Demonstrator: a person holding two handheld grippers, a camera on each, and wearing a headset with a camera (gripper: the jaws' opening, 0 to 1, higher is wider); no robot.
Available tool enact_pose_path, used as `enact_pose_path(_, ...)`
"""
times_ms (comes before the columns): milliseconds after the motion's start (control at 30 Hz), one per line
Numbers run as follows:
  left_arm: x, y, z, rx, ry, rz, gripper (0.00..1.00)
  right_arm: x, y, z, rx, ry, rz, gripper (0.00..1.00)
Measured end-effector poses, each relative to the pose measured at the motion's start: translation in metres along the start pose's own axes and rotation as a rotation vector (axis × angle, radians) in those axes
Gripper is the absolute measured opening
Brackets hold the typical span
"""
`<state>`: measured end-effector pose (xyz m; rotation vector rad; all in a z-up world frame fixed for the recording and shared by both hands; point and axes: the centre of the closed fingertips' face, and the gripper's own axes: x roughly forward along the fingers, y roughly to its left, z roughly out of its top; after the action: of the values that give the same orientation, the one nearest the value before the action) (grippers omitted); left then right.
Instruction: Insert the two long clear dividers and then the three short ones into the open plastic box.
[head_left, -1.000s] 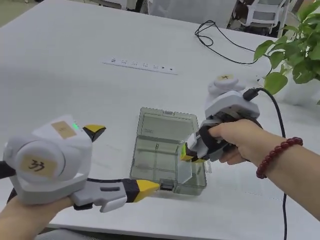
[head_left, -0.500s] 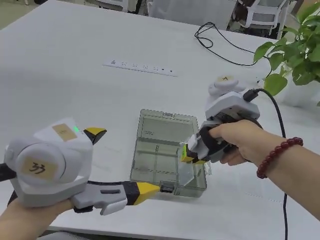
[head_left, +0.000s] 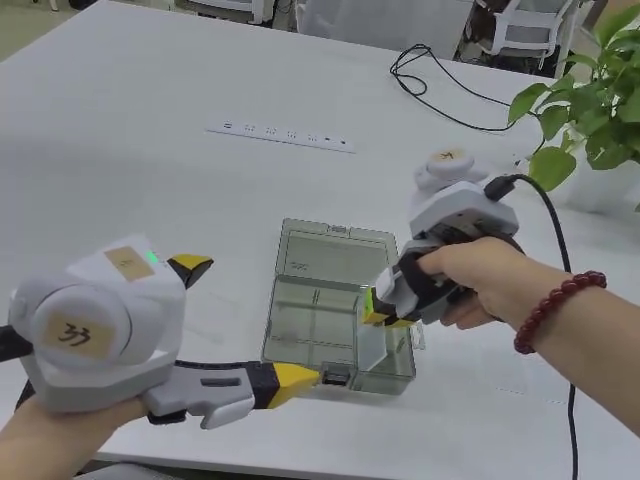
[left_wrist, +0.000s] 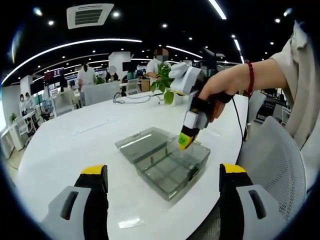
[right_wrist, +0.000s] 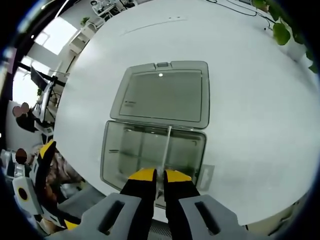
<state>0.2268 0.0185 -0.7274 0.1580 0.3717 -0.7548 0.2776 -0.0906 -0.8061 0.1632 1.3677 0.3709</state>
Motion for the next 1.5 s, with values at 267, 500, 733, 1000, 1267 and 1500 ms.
enact_pose_path(267,0.0002,-0.0006,0.0004,-0.002,-0.002,0.000,0.94,0.0010,-0.0019,0.0008,-0.005,0.002,-0.009,0.07)
enact_pose_path(500,0.0000,-0.0011,0.0000,-0.001,0.001,0.004,0.94,0.0023,0.0003,0.0031,-0.130,-0.019,-0.089,0.07)
enact_pose_path(733,-0.0014,0.0001,-0.0021,-0.005,0.007,0.015,0.93,0.0053,0.0048,0.0039,-0.244,-0.013,-0.176,0.07)
enact_pose_path(1000,-0.0027,0.0009,-0.0019,-0.011,0.007,0.026,0.92,0.0073,0.0063,0.0065,-0.287,-0.016,-0.222,0.07)
enact_pose_path(1267,-0.0024,-0.0003,-0.0003,-0.012,0.000,0.027,0.92,0.0089,0.0059,0.0077,-0.315,-0.043,-0.249,0.07)
enact_pose_path(1500,-0.0031,-0.0021,-0.0002,-0.009,0.002,0.027,0.92,0.0092,0.0045,0.0078,-0.315,-0.071,-0.251,0.07)
